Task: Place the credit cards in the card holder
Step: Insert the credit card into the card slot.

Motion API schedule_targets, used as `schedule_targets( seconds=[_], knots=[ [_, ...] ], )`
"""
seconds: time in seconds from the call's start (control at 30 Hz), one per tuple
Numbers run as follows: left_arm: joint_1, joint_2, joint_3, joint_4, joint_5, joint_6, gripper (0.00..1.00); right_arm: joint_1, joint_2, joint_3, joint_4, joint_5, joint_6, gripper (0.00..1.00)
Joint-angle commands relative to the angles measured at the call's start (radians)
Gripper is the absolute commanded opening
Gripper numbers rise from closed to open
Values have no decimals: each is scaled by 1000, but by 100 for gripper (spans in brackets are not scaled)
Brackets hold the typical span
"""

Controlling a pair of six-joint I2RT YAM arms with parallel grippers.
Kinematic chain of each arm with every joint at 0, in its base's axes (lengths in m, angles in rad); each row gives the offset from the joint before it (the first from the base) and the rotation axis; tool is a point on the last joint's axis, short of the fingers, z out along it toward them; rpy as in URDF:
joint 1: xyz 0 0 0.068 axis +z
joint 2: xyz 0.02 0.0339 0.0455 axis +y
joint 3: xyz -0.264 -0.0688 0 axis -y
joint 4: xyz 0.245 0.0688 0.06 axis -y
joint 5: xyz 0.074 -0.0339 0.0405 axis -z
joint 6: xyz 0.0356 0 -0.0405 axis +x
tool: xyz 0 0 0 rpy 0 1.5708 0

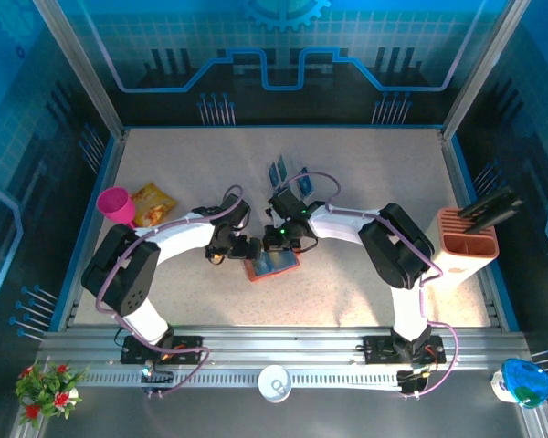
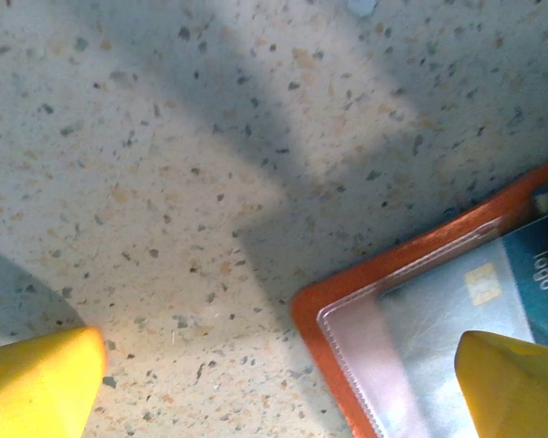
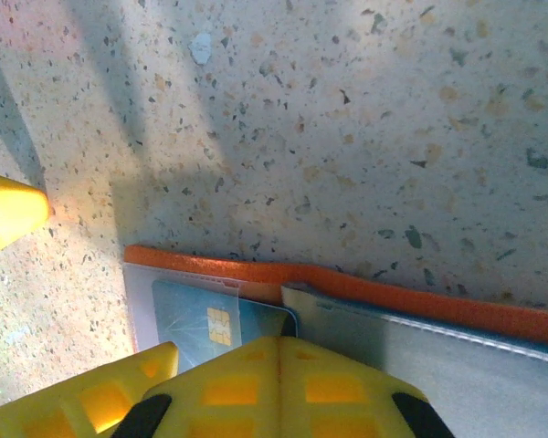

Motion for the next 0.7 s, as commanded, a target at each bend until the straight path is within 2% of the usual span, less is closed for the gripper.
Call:
schedule_targets(
  seconds=[0.0, 0.13, 0.2, 0.37, 0.67],
  knots=[
    [5, 4, 39, 11, 18, -2, 99, 7, -27, 3, -8, -10, 11, 0],
    [4, 4, 41, 13, 21, -7, 99, -10, -111, -18, -13, -7, 5, 0],
    [5, 4, 40, 15, 23, -6, 99, -25, -148, -31, -25, -3, -5, 3],
    [5, 4, 49, 8, 25, 2, 99, -70, -237, -91, -53, 24, -33, 23],
    [4, 0, 63, -6, 26, 11, 99, -126, -318, -160, -128, 118, -108, 40]
  ],
)
